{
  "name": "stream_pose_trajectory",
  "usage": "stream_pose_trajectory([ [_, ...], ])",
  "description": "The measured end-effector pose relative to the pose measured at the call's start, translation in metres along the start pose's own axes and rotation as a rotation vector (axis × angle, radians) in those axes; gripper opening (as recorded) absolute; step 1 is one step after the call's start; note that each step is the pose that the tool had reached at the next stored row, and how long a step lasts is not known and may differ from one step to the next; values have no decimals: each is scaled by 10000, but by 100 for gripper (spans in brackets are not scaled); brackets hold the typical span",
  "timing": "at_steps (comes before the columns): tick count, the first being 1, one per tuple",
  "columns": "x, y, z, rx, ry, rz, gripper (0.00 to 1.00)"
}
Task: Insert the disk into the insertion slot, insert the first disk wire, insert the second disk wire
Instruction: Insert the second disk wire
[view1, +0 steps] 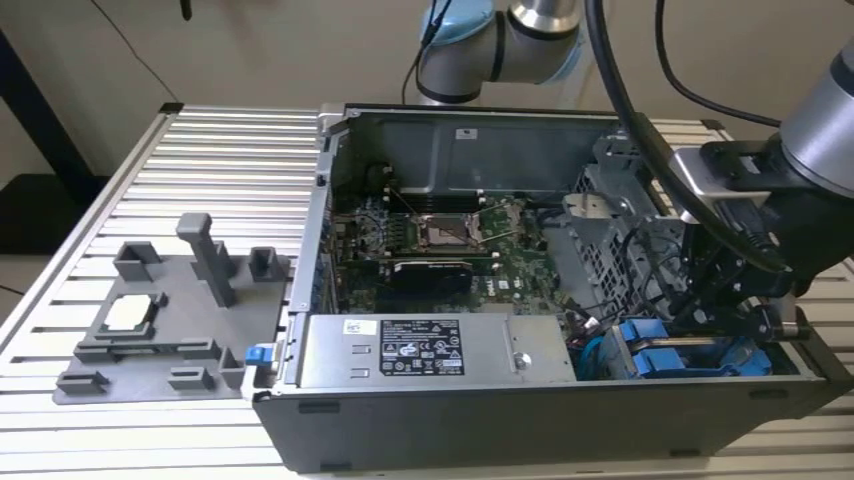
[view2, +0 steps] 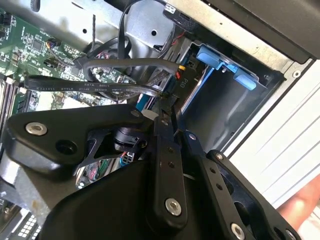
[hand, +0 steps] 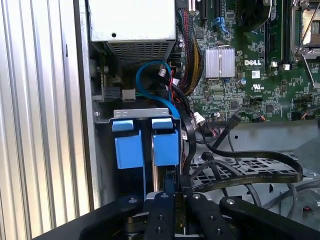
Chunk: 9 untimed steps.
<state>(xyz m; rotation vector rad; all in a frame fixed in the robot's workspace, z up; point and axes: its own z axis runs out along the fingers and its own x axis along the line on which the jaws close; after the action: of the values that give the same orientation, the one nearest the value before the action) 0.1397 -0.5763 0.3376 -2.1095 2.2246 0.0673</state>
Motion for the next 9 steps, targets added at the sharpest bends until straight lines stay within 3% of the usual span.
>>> stream_pose_trajectory([
  [4, 0, 0, 2, 0, -3, 0, 17],
  [5, 0, 0, 3, 0, -3, 0, 24],
  [9, 0, 0, 2, 0, -1, 0, 24],
])
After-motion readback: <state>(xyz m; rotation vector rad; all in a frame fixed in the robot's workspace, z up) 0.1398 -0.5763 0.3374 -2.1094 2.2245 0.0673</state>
